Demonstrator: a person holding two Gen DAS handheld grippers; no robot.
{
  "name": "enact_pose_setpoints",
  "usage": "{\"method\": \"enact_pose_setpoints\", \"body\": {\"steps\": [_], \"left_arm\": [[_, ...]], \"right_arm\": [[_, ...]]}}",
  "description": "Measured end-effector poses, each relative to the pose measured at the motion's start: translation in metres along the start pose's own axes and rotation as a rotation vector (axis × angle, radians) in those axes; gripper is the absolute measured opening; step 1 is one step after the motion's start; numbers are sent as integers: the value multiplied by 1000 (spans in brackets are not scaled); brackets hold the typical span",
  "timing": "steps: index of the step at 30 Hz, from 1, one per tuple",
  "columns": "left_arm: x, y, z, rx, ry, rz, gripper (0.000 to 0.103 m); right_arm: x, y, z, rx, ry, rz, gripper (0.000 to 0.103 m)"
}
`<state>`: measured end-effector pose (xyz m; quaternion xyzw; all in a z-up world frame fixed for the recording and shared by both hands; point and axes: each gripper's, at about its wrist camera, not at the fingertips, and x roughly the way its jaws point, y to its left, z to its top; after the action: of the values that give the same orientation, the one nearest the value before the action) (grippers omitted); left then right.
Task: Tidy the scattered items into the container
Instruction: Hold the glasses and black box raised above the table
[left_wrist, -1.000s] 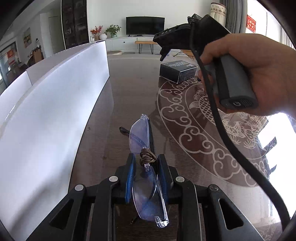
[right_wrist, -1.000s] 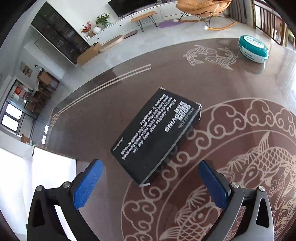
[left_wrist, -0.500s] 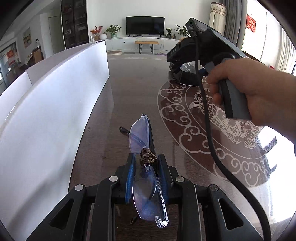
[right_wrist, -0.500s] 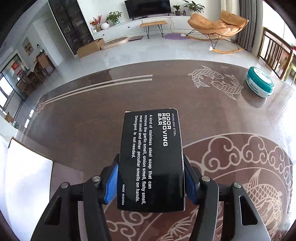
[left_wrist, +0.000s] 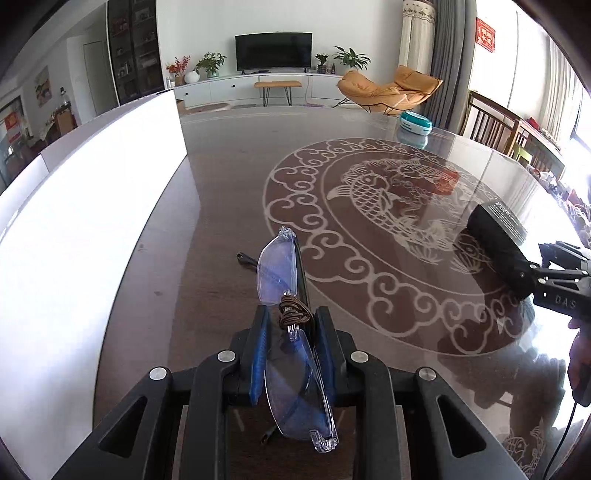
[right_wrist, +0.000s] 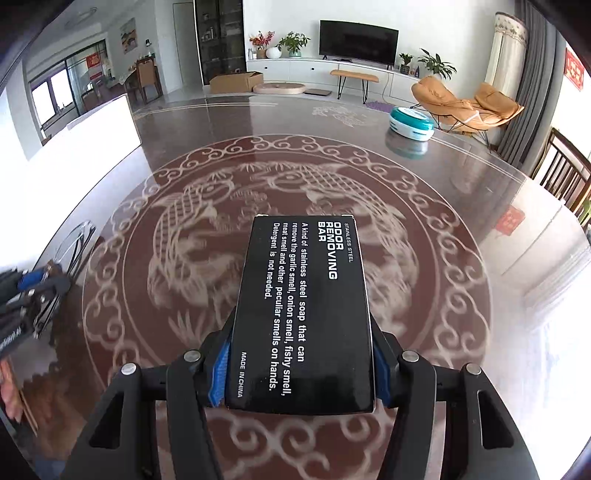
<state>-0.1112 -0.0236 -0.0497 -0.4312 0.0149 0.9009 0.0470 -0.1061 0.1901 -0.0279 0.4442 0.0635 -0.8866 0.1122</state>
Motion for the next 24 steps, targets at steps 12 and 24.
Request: {"method": "enact_pose_setpoints", "body": {"steps": [12,24], "left_arm": [[-9,-116,-11,80,-1,-42,24],[-1,-116,-10,78,30,22,86]], "right_arm": [[-59,-62,-80,71,-34,-18,60],[-53,-52,-73,52,-10,-29,83]]}}
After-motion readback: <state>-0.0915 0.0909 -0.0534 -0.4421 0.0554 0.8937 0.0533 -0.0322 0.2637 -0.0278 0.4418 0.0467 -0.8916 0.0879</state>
